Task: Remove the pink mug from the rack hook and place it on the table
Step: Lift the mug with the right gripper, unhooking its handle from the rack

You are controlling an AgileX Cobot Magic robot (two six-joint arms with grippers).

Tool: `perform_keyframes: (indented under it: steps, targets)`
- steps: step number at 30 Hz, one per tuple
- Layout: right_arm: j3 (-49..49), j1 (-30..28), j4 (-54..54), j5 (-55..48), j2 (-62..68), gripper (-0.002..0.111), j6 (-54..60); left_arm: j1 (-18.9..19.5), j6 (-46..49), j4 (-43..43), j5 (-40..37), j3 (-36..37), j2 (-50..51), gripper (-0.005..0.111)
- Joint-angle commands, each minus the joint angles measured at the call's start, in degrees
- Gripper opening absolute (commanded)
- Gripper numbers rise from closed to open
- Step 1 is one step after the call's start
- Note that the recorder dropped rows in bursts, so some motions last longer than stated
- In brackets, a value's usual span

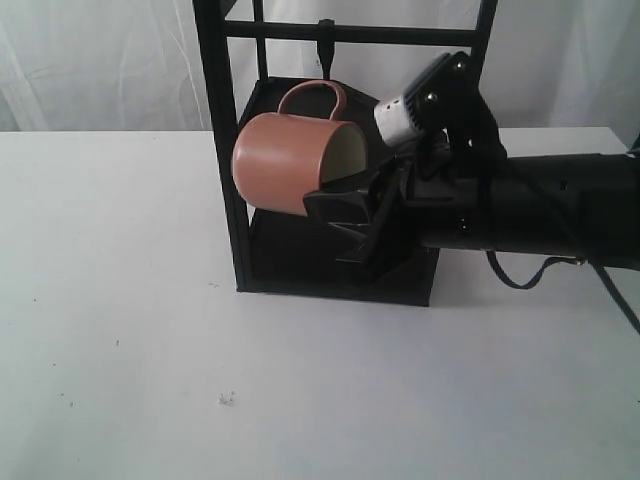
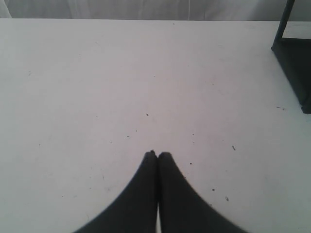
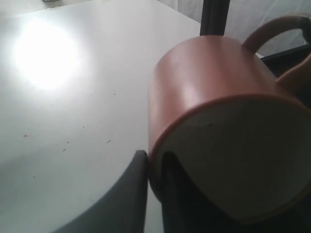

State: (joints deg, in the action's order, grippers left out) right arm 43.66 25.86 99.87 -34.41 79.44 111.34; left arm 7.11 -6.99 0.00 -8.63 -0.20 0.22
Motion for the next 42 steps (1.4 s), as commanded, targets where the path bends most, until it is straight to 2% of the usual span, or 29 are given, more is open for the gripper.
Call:
perform_keyframes:
  steps: [1, 10, 34, 42]
  targets:
    - [-0.24, -0.08, 0.08, 1.07, 0.11, 0.0, -0.74, -0.48, -0.32, 0.0, 0.04, 0.2, -0.22, 0.0]
    - [-0.13, -0.08, 0.08, 1.3, -1.01, 0.0, 2.54, -0.48, -0.32, 0.0, 0.04, 0.2, -0.22, 0.0]
    - [-0.13, 0.4, 0.08, 1.19, -3.42, 0.0, 1.44, -0.48, -0.32, 0.0, 0.04, 0.2, -0.22, 0.0]
    - [-0.13, 0.4, 0.08, -1.78, -5.18, 0.0, 1.44, -0.48, -0.32, 0.0, 0.04, 0.2, -0.22, 0.0]
